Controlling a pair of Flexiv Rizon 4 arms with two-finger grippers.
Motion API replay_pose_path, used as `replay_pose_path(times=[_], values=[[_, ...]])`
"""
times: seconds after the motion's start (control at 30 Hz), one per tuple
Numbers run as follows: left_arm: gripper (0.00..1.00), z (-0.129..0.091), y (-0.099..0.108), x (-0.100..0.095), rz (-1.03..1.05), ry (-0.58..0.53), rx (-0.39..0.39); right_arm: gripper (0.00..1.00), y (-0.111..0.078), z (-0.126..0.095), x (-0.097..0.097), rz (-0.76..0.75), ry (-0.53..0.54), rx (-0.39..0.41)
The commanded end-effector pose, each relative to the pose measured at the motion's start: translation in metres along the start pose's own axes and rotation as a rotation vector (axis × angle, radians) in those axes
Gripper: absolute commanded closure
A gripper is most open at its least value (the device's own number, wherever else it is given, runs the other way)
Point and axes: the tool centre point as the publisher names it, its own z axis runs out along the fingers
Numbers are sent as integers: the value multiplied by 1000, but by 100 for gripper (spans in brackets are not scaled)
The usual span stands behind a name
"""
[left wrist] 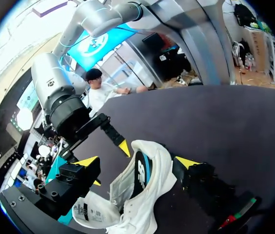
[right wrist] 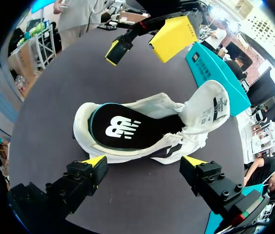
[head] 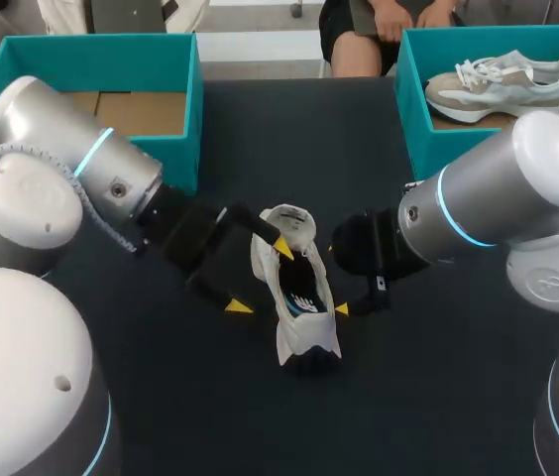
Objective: Take the shoe out of the shoebox, open the shoe tongue, remove and reinsert the insole, then place the shoe into the shoebox
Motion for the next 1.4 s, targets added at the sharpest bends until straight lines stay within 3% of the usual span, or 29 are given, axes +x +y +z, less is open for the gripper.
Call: replay_pose_path(times=[0.03,0.17,0.43,0.7,1.0,1.4], values=[[0,-1,1,-5,-1,203,2,0,-4,-4,0,12,-2,-4],[0,-1,1,-5,-1,203,2,0,-13,-24,-4,-26,62,-9],[0,-1,1,-5,-1,203,2,0,-29,-71,-11,7,106,-121],[0,-1,1,-5,-1,203,2,0,-42,-108,-12,-27,193,-89],[0,-5,-3,-4,4,246,-40,0,-47,-148,-20,-8,196,-61],[0,-11,-2,-12,6,412,-83,0,-45,-170,-24,10,159,12]])
